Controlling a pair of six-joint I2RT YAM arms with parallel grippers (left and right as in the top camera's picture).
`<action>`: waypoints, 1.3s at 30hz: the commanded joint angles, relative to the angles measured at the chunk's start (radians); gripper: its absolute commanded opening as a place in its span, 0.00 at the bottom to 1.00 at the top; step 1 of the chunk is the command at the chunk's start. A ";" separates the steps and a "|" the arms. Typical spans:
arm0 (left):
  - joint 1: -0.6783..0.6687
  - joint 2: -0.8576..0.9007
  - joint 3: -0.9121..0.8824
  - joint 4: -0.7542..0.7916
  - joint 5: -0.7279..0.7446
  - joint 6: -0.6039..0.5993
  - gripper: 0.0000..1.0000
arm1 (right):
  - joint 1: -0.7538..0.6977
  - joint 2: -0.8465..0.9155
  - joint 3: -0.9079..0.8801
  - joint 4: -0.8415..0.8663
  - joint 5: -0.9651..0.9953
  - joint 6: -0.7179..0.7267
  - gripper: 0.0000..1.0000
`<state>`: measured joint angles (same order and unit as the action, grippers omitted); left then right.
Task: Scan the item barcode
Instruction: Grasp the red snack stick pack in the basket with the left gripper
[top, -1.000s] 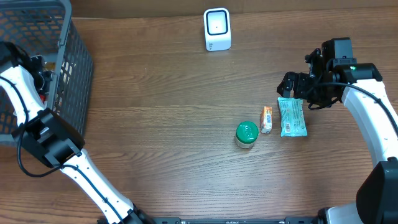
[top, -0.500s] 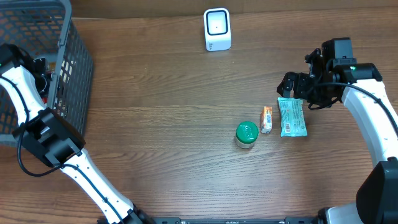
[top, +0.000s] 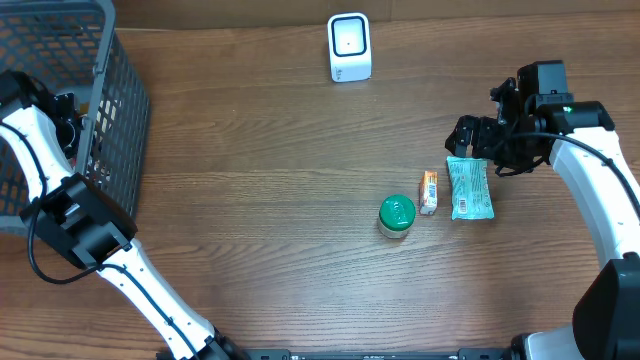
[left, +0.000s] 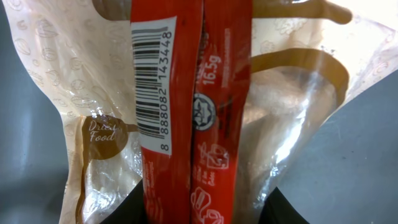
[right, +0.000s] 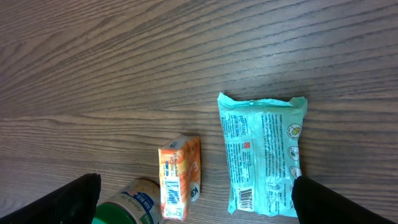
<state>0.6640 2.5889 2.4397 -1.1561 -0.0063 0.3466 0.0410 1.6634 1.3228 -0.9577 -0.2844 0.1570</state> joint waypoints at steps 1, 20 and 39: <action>0.008 0.052 0.005 -0.027 0.034 -0.041 0.04 | 0.005 -0.018 0.008 0.005 -0.005 0.002 1.00; 0.008 -0.287 0.037 -0.010 0.030 -0.306 0.04 | 0.005 -0.018 0.008 0.005 -0.005 0.002 1.00; -0.031 -0.727 0.037 -0.059 0.174 -0.572 0.04 | 0.005 -0.018 0.008 0.005 -0.005 0.002 1.00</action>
<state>0.6594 1.9602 2.4561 -1.2037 0.1020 -0.1593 0.0410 1.6634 1.3228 -0.9577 -0.2840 0.1566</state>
